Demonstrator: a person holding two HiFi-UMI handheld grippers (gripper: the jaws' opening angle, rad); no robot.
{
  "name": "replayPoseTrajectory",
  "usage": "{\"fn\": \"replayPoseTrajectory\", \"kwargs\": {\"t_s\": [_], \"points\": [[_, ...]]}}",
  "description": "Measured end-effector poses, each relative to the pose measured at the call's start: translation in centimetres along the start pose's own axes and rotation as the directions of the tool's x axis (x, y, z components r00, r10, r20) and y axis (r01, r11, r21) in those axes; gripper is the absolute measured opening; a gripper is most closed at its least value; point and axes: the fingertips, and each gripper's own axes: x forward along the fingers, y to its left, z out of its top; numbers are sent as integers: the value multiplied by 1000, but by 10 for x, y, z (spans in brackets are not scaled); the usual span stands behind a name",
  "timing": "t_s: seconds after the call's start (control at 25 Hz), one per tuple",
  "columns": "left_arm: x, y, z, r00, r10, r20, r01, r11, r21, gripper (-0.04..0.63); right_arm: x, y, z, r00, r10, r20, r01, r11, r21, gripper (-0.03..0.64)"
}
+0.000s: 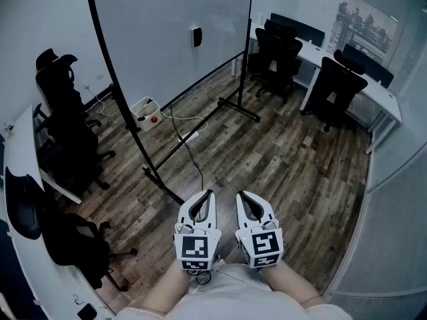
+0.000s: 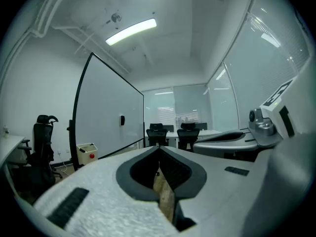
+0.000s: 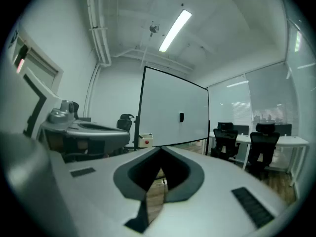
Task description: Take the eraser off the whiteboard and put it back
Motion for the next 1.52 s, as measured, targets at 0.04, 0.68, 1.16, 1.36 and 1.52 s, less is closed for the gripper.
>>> {"fn": "replayPoseTrajectory", "kwargs": {"t_s": [0.04, 0.68, 1.16, 1.36, 1.52], "points": [[1, 1, 0, 1000, -1, 5, 1, 1000, 0, 17, 1, 0, -1, 1000, 0, 0, 0, 1000, 0, 26], [19, 3, -2, 1000, -22, 16, 22, 1000, -18, 17, 12, -8, -1, 1000, 7, 11, -8, 1000, 5, 28], [88, 8, -18, 995, 82, -64, -86, 995, -54, 18, 65, -64, -20, 993, 117, 16, -118, 991, 66, 28], [157, -11, -6, 991, 115, -70, -121, 989, -85, 17, 98, -134, -13, 987, 159, 22, -160, 985, 70, 28], [212, -29, 2, 986, 146, -74, -155, 980, -124, 17, 124, -193, -8, 983, 180, 23, -181, 981, 65, 28]]}}
